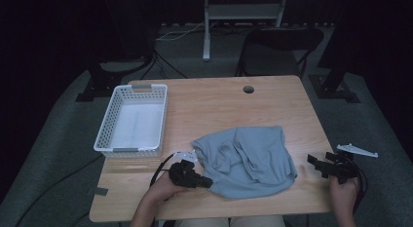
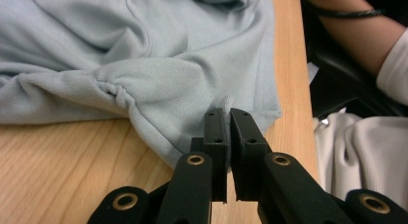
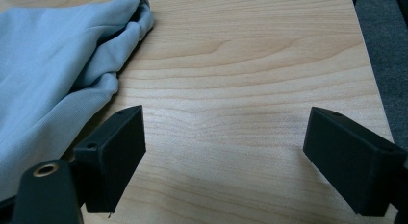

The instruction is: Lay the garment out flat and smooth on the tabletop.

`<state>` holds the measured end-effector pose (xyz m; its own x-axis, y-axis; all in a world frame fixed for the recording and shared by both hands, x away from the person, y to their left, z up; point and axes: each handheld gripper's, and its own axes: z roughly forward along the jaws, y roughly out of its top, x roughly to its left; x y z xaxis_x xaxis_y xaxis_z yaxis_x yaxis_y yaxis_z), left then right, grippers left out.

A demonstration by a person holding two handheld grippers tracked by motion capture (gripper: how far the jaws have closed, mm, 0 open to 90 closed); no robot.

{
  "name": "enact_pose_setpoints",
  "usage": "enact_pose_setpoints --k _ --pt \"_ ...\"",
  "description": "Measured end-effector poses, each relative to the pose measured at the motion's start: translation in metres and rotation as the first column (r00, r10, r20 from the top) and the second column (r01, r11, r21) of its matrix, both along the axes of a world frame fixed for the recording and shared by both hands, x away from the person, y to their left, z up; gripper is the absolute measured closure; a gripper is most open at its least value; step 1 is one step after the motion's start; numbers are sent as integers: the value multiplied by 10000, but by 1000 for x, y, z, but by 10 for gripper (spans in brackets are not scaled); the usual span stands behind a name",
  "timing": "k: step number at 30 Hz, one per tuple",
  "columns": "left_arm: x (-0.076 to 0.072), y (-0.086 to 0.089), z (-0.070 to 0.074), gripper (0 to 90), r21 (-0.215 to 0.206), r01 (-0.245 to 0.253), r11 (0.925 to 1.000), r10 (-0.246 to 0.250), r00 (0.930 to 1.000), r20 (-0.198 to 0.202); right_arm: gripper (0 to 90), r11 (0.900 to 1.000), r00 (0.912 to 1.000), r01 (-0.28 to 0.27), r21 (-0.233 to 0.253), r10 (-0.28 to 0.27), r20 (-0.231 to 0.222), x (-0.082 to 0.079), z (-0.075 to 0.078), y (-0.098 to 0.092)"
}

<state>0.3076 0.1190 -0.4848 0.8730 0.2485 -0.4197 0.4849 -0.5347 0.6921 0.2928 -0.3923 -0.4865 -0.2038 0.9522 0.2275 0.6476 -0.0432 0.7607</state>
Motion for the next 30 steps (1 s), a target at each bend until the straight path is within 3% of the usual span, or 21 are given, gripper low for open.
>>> enact_pose_setpoints --k 3,8,14,15,16,17,18,19,21,22,23,24,25,27,29,30 --pt "-4 1 -1 848 185 -93 9998 92 10000 21 140 10000 10000 -31 28 31 -25 0 0 0" --pt "-6 5 1 786 -151 -410 9990 412 9991 81 139 9991 9998 -217 358 219 -39 1 0 -3" --pt "-7 12 1 724 -520 -690 9963 706 9971 298 139 9985 9992 -402 369 401 35 1 0 -3" --pt "-8 14 0 693 -750 -750 9944 788 9956 497 139 9981 9987 -513 343 511 76 0 0 -2" --pt "-10 18 -1 635 -1235 -838 9888 922 9937 638 140 9972 9977 -676 332 672 125 0 0 -2" --pt "-10 18 -1 616 -1235 -838 9888 922 9937 638 140 9972 9977 -676 332 672 125 0 0 -2" --pt "-12 22 -1 590 -1916 -877 9775 1077 9895 967 145 9957 9960 -862 331 853 260 -1 1 -1" --pt "-12 22 -1 590 -1916 -877 9775 1077 9895 967 145 9957 9960 -862 331 853 260 -1 1 -1" --pt "-14 25 -1 578 -2356 -1070 9659 1375 9836 1169 146 9933 9935 -1066 454 1045 460 -2 2 -1" --pt "-15 26 -1 511 -2511 -1178 9608 1532 9801 1263 146 9917 9916 -1193 484 1166 551 -3 2 0" --pt "-16 27 -1 511 -2587 -1273 9575 1646 9781 1277 146 9917 9916 -1193 484 1166 551 -3 2 0" --pt "-17 28 0 448 -2804 -1449 9489 1915 9705 1467 145 9905 9900 -1281 493 1247 658 -4 3 0" --pt "-17 28 0 432 -2804 -1449 9489 1915 9705 1467 145 9904 9898 -1286 500 1251 678 -4 3 1" --pt "-19 30 2 417 -2861 -1619 9444 2140 9635 1610 145 9914 9905 -1243 413 1215 649 -4 3 2" --pt "-22 31 4 340 -2730 -1915 9428 2457 9524 1805 144 9916 9906 -1255 309 1235 587 -4 3 3" --pt "-23 31 4 244 -2587 -2112 9426 2656 9437 1973 144 9915 9899 -1271 261 1252 660 -4 3 4"
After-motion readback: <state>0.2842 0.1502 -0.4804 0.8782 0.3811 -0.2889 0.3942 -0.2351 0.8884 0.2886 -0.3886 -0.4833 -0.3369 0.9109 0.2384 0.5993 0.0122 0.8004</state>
